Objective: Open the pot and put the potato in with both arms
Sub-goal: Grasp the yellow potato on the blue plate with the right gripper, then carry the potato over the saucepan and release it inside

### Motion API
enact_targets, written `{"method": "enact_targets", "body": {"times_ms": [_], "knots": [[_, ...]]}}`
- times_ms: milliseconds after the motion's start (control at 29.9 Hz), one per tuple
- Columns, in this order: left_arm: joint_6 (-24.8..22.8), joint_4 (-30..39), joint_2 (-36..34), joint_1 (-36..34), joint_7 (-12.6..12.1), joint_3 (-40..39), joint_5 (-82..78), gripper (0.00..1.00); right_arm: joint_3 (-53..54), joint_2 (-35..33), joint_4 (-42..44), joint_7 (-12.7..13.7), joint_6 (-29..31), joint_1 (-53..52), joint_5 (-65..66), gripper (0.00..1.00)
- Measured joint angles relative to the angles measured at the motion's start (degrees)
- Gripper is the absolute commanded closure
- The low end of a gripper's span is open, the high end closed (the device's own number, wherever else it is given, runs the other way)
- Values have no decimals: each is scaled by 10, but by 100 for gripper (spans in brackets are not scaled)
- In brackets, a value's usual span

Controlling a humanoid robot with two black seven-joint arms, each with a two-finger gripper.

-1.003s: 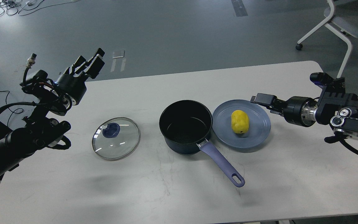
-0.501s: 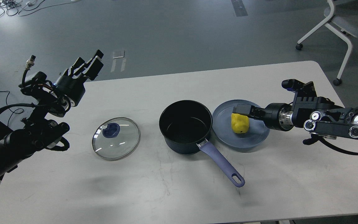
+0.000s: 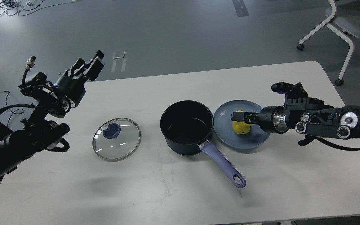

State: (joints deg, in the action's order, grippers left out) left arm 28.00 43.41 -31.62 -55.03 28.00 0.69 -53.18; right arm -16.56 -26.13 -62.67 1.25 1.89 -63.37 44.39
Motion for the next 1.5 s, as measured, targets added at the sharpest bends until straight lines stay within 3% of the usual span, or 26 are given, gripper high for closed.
{"method": "enact_targets", "body": {"times_ms": [201, 368, 802, 936, 1069, 1170, 1303, 1404, 1437, 1470, 1504], "knots": [[0, 0, 0, 2, 0, 0, 0, 1, -8, 10, 5, 12, 12, -1, 0, 54], [0, 0, 0, 2, 0, 0, 0, 1, -10, 14, 14, 13, 11, -2, -2, 68], [0, 0, 1, 5, 0, -1, 1, 1, -1, 11, 7, 4, -12, -42, -18, 71], [0, 0, 1, 5, 0, -1, 0, 1, 8, 6, -23, -23, -12, -88, -38, 71], [0, 0, 1, 5, 0, -1, 0, 1, 4, 18, -38, -73, 0, -129, -47, 71], [0, 0, 2, 5, 0, -1, 1, 1, -9, 45, -37, -87, 16, -143, -49, 70], [0, 0, 2, 4, 0, -1, 5, 1, -28, 73, -33, -102, 28, -145, -49, 65], [0, 0, 2, 4, 0, -6, 9, 1, -43, 85, -29, -122, 33, -136, -46, 21], [0, 0, 2, 3, 0, -8, 12, 1, -48, 89, -24, -126, 34, -131, -45, 11], [0, 0, 2, 2, 0, -9, 19, 1, -50, 91, -19, -127, 34, -128, -45, 11], [0, 0, 2, 1, 0, -11, 31, 1, -50, 92, -14, -128, 35, -127, -45, 1]]}}
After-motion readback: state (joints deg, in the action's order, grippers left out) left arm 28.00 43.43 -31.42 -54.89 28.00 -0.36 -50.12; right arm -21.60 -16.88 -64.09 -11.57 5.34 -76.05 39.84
